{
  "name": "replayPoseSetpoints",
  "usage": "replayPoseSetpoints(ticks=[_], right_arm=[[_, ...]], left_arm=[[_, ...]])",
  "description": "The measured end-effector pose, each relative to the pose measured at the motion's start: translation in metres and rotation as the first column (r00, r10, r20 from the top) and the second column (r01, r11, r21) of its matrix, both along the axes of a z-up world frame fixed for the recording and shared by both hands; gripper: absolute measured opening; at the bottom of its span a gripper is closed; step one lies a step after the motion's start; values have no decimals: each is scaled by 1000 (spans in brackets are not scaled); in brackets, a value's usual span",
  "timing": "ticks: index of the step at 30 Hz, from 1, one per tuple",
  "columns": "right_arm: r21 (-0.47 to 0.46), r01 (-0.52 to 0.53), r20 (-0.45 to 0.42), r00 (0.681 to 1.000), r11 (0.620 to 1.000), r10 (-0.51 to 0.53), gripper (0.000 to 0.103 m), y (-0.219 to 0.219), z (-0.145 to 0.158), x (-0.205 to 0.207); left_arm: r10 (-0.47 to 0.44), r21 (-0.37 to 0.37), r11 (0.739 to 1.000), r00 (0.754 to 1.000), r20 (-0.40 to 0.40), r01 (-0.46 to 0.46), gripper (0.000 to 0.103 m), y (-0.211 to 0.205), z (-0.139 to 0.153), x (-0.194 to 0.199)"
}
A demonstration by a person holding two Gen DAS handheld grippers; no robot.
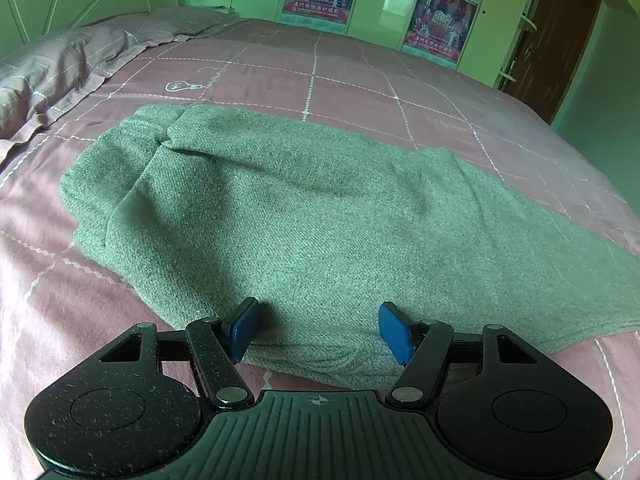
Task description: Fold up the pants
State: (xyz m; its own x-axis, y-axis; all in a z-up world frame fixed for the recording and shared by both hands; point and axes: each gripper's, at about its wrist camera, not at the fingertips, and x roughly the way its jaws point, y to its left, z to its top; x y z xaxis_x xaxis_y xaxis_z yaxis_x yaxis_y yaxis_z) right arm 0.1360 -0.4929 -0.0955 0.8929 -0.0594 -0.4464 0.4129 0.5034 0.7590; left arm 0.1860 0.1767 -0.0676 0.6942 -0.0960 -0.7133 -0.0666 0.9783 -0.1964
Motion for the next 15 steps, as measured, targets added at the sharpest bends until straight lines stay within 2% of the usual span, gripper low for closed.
replayPoseSetpoints(ticks=[2,5,9,11,12,13,15], right_arm=[[-41,-2,-14,1000,999,2,2,1,9,5],[-153,-51,-3,999,987,51,1,12,36,11],[-248,-89,82,990,965,113,1,22,79,15],[-254,-83,193,972,963,135,1,21,87,11],[-241,-69,188,975,968,116,1,18,82,11],[-198,-57,126,989,979,83,1,9,67,16],[-47,-23,-29,999,999,21,1,-10,29,24]], left_arm=[[-2,-3,1000,1000,-1,2,66,1,0,0],[-3,0,1000,1000,0,3,66,1,0,0],[-2,5,1000,1000,4,2,66,-1,0,-1],[-2,3,1000,1000,3,2,66,-1,0,-1],[-2,3,1000,1000,4,2,66,-1,0,-2],[-1,3,1000,1000,6,1,66,-1,0,-2],[0,2,1000,1000,10,0,67,-1,-1,-3]])
